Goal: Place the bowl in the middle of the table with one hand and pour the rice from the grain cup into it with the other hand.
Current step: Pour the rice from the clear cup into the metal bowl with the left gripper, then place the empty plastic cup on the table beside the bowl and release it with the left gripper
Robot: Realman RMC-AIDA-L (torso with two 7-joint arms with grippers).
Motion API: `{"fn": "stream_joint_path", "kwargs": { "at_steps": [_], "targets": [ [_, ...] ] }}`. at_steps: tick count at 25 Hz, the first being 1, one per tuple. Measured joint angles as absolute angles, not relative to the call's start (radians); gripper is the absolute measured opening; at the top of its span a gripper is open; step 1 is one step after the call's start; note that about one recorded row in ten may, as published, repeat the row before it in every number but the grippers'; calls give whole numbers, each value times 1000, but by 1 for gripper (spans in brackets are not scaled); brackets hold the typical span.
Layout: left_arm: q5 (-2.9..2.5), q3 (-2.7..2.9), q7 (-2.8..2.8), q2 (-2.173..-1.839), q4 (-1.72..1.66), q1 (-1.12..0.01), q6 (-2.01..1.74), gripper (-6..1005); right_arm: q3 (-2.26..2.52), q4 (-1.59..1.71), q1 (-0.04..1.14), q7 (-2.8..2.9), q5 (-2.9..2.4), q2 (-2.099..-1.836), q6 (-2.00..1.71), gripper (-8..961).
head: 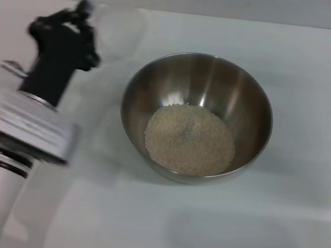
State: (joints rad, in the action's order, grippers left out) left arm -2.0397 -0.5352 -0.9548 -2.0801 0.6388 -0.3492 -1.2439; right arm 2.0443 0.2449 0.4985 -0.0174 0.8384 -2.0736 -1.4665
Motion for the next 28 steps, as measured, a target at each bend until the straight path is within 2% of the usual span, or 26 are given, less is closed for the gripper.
{"fn": "stream_joint_path", "kwargs": {
  "at_steps": [6, 11, 28],
  "targets": [
    [-1859, -578, -471, -2077, 543, -384, -1120, 27, 2044, 248, 497, -17, 838, -2075, -1466, 513],
    [-1854, -625, -302, -2076, 494, -388, -1011, 28, 2045, 247, 493, -16, 838, -2076, -1467, 513],
    [-1856, -617, -262, -2077, 479, -386, -905, 29, 2045, 245, 488, -15, 837, -2077, -1473, 514]
  ]
}}
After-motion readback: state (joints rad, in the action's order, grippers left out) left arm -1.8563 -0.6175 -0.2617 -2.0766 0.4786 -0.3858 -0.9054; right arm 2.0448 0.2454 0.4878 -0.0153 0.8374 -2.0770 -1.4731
